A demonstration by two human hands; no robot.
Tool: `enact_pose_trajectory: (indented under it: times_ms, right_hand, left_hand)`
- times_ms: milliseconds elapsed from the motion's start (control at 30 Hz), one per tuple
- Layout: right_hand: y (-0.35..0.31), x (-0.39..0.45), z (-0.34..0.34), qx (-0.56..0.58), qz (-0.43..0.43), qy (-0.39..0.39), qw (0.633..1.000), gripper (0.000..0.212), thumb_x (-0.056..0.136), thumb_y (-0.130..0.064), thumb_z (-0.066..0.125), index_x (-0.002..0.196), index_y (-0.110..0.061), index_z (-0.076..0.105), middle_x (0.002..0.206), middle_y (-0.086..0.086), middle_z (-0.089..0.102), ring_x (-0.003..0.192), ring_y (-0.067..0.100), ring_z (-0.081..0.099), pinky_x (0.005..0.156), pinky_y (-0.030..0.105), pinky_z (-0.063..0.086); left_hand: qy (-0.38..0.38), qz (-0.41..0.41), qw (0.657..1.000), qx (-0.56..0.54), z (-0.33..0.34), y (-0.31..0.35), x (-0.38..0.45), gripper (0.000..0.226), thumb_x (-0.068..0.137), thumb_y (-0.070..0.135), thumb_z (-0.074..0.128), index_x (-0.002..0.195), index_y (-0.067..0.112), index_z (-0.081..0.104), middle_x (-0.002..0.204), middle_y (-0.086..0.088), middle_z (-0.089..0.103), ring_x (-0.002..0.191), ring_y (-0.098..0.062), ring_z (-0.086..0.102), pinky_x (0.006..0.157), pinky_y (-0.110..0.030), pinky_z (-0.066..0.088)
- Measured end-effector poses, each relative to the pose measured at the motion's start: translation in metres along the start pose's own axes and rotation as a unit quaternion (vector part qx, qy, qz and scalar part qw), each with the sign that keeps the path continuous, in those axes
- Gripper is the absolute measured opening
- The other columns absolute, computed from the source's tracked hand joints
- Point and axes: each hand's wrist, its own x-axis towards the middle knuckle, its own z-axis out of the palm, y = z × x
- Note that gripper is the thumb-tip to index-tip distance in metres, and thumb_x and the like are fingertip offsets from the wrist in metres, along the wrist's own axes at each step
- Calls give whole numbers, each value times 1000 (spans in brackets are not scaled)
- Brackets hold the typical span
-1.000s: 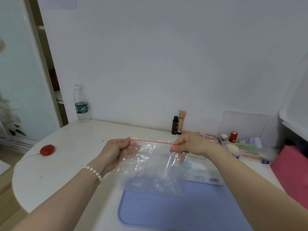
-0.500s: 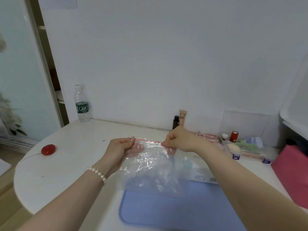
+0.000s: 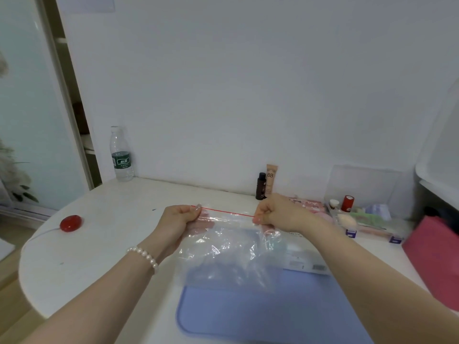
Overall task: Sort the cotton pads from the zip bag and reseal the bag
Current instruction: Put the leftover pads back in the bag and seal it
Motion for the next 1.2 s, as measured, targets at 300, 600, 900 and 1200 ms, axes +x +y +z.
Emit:
enact_pose_trajectory:
  times_ms: [300, 600, 900, 1200]
  right_hand:
    - [16, -5, -2, 72, -2, 6, 997, 17, 83, -12, 68, 66, -14, 64, 44, -3, 60, 37, 7, 48, 49, 19, 42]
    - [30, -8, -5, 114, 14, 19, 993, 18, 82, -4, 67, 65, -8, 63, 47, -2, 64, 38, 6, 50, 54, 21, 44]
    - [19, -10, 20, -81, -9, 225, 971, 19, 88, -40, 58, 103, -29, 61, 94, -8, 56, 93, 18, 54, 83, 29, 40]
    - [2, -19, 111, -425, -72, -30, 902, 79, 80, -36, 58, 144, -18, 15, 141, 13, 30, 127, 33, 32, 106, 47, 26]
  left_hand:
    - [16, 3, 1000, 13, -9, 3, 1, 19, 93, 10, 54, 84, -4, 63, 66, -13, 72, 58, -19, 70, 51, -23, 55]
    - [22, -17, 1000, 1, -18, -5, 7, 18, 94, 12, 53, 86, -2, 62, 67, -11, 72, 58, -18, 70, 51, -23, 56]
    - [62, -37, 997, 14, -31, -31, 42, 17, 94, 15, 56, 89, 1, 66, 71, -6, 73, 61, -13, 70, 61, -21, 57]
    - [126, 0, 961, 245, -30, -68, 74, 33, 83, 10, 69, 52, 16, 57, 57, -5, 57, 60, -20, 54, 60, -24, 43]
